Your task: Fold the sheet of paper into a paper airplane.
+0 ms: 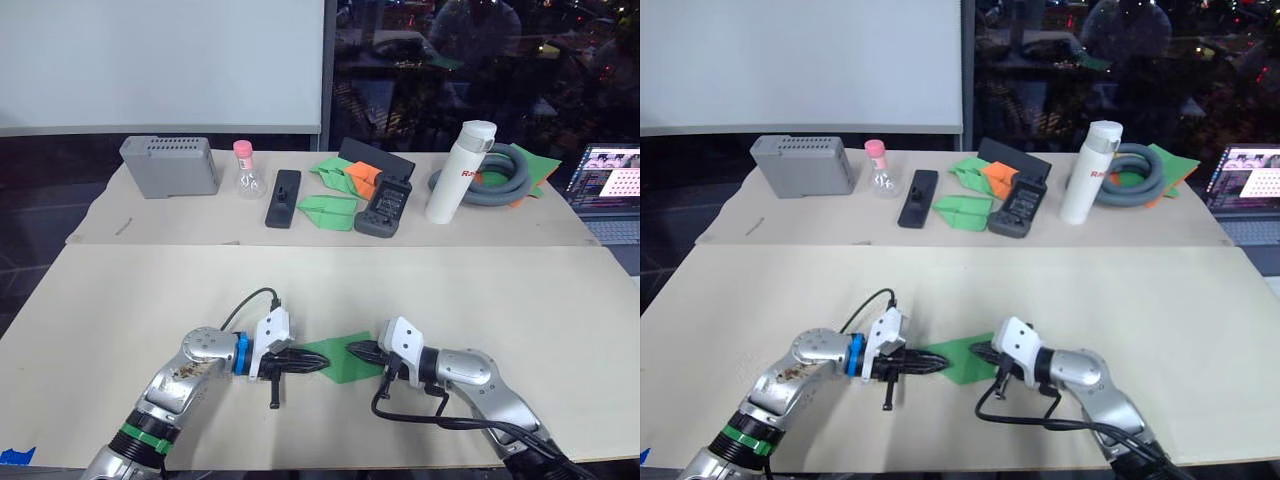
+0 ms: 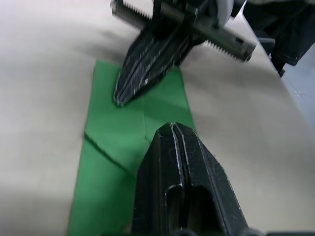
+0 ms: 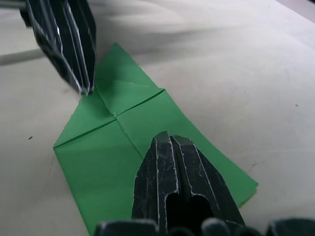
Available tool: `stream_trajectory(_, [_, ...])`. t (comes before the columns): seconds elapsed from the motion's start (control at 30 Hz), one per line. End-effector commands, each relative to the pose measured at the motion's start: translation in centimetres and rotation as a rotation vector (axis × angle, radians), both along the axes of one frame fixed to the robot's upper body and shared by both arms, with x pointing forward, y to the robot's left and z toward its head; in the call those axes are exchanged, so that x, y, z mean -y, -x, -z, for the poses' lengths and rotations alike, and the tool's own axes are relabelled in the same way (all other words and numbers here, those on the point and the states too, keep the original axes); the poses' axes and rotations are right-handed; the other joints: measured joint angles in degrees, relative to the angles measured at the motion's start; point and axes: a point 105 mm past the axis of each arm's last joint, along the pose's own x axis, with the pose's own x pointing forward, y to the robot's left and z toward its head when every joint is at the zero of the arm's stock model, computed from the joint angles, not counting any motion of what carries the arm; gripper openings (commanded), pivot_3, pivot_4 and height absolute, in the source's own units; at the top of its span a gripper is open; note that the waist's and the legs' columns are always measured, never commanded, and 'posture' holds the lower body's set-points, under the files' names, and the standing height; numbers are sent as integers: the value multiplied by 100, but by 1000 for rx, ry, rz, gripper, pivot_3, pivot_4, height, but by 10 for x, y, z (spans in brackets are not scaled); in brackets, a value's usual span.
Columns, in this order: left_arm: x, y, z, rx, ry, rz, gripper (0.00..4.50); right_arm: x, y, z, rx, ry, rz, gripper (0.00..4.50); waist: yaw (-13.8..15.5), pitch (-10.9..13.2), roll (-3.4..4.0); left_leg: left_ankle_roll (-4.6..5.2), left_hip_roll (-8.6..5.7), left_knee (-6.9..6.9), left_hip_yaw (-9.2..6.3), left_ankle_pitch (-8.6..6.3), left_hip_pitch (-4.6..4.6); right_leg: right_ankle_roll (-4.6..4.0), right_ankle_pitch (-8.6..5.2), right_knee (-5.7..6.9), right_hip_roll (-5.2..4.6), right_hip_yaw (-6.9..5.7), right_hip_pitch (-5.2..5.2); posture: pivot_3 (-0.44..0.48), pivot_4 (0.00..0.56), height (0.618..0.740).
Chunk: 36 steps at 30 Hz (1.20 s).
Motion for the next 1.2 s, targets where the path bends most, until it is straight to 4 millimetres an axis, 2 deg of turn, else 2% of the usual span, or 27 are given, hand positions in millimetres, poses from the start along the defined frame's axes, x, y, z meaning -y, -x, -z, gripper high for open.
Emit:
stream_trajectory(0.03, [-13, -11, 4, 47, -25, -62, 0, 6, 9, 21, -91, 49, 13, 27, 4, 0, 0, 1, -1, 0, 0, 0, 0, 0, 0, -1, -1, 0, 0, 0, 150, 740])
stream_trajectory(0.27, [-44, -12, 24, 25, -93, -123, 0, 6, 7, 21, -89, 57, 12, 27, -13, -1, 2, 1, 3, -1, -1, -1, 4, 0, 0, -2, -9, 0, 0, 0, 150, 740])
stream_trajectory(0.43, [-69, -22, 24, 35, -104, -239, 0, 4, 6, 21, -87, 61, -3, 27, -12, -1, 2, 0, 7, -5, -2, -1, 27, -2, -1, -5, -15, 1, 1, 0, 150, 740])
stream_trajectory(0.6, [-77, -23, 15, 32, -62, -287, 0, 4, 5, 20, -89, 63, -16, 27, -17, -2, 3, -1, 6, -12, -1, -1, 35, -2, -1, -3, -35, -1, 1, 0, 150, 740])
stream_trajectory(0.8, [-66, -13, -13, 14, 36, -254, 0, 5, -4, -21, -65, -69, 12, 27, -17, 3, 7, -4, 3, -24, 2, 1, 14, -3, -1, 0, -44, -4, -7, 0, 150, 740])
stream_trajectory(0.97, [-60, 2, -40, 5, 82, -220, 0, 2, 2, -73, -15, -179, -34, 27, 0, 10, 8, -10, -11, -21, 1, 7, -83, -3, 3, 16, -54, -3, -106, 0, 150, 740])
stream_trajectory(1.03, [-61, 5, -46, 6, 81, -223, 0, 7, 1, -83, -23, -183, -28, 27, 6, 11, 8, -35, -11, -18, -2, 21, -92, -3, 3, 12, -52, -12, -110, 0, 150, 740])
stream_trajectory(1.17, [-64, 10, -58, 1, 65, -210, 0, 30, -4, -84, -130, -146, 8, 27, 35, 16, 7, -8, -16, -16, -2, 6, -91, -3, 3, 4, -47, -17, -102, 0, 150, 740])
stream_trajectory(1.2, [-64, 13, -59, -4, 57, -198, 0, 35, -5, -84, -158, -141, 12, 300, 40, 18, 6, -6, -17, -13, -1, 6, -91, -3, 3, 4, -45, -20, -102, 0, 150, 740])
